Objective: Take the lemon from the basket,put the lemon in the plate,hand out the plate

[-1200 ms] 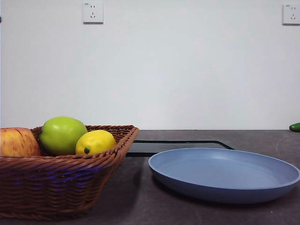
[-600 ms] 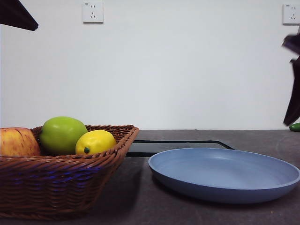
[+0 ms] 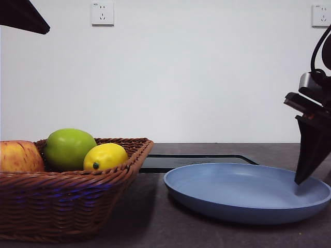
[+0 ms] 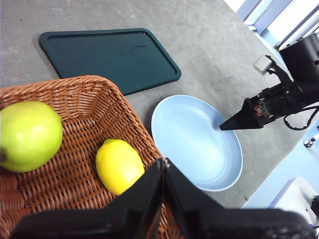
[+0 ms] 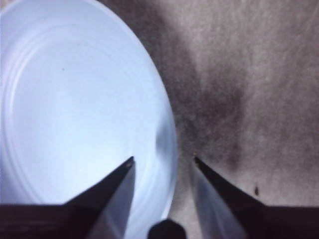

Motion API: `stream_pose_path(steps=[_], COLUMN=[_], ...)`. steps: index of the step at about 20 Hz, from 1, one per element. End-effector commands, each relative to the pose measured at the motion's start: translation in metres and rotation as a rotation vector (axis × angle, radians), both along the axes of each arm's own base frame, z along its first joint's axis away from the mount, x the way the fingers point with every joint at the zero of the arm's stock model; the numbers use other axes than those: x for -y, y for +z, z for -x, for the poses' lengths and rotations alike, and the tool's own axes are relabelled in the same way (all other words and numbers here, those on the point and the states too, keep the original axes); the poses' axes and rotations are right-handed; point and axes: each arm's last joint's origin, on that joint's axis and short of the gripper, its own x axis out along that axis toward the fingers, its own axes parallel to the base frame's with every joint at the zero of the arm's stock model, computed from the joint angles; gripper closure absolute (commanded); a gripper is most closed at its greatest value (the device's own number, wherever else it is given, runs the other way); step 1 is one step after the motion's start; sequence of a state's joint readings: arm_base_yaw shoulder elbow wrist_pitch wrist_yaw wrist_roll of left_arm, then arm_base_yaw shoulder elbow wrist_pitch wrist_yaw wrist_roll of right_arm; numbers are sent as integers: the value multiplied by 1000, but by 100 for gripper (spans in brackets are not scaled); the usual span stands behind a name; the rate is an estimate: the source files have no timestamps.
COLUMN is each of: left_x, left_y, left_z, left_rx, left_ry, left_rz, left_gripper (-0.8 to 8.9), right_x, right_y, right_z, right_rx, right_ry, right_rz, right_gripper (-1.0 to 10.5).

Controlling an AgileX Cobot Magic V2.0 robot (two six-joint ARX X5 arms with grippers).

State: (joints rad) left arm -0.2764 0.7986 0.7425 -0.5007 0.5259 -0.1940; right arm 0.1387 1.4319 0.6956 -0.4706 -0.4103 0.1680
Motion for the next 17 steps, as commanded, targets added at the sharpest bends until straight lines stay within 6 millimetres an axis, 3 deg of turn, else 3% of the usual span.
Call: stream_pose_path(steps=[1, 5, 6, 9, 12, 17], left_x=[1, 1, 1, 3, 9, 28], left_y=[4, 4, 3, 1, 1, -5], left_z=[-1, -1, 0, 1, 4, -1], left_rx=[23, 15, 4, -14, -17, -83], left_ry=[-10, -11, -12, -26, -72, -71], left_rz=[-3, -4, -7, -11, -5, -33], left_gripper=[806, 798, 758, 515, 438, 435], right_x=[0, 1, 1, 1, 3, 5], right_y=[-2, -2, -1, 7, 20, 46], right_z=[-6, -7, -6, -4, 5, 26], right_rx=[10, 18, 20, 36, 58, 111], right_ry=[-16, -27, -32, -43, -44, -45], right_rz=[48, 69, 67, 59, 55, 47], right_gripper=[840, 943, 943, 943, 943, 943])
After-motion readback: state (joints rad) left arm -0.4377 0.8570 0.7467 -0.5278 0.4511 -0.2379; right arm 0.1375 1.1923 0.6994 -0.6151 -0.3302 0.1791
